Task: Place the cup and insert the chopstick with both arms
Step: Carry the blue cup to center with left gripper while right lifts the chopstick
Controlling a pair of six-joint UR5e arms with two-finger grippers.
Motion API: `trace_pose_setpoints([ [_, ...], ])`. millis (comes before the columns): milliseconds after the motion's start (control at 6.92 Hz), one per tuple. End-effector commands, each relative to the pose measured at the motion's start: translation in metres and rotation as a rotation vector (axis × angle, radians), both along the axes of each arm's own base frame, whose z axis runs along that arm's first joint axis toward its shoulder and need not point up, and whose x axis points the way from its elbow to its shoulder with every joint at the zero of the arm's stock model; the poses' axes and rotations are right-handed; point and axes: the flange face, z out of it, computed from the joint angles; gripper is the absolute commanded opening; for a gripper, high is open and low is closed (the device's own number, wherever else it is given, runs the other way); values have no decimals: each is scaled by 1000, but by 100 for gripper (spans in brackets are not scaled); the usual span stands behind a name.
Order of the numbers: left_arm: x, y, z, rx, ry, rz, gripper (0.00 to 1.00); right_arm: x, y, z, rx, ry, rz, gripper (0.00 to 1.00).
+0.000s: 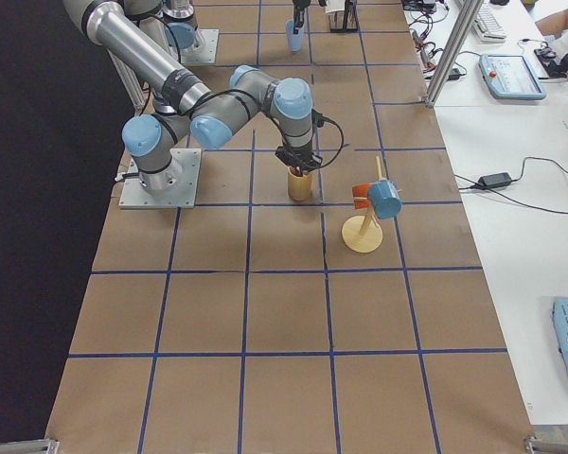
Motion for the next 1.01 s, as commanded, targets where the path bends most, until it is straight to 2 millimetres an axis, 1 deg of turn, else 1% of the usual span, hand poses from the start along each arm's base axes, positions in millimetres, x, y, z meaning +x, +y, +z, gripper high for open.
trace_pose_setpoints([
  [0, -85, -9, 26, -64, -20, 80, 0, 10, 5, 32, 0, 12, -50, 9],
  [145, -130, -14, 31, -81, -14, 110, 0, 16, 8, 49, 29, -7, -63, 9],
  [289, -181, -20, 33, -95, -2, 171, 0, 36, 7, 75, 35, -10, -81, 9],
  [434, -223, -26, 36, -116, -9, 215, 0, 56, 10, 99, 27, -6, -96, 9],
  [578, -257, -29, 28, -111, 3, 221, 0, 60, 9, 112, 25, -8, -121, 9],
  [723, -284, -27, 7, -98, -3, 195, 0, 58, 4, 118, 15, -5, -122, 9],
  [867, -301, -31, -2, -117, 10, 172, 0, 58, 4, 124, 10, 1, -122, 9],
])
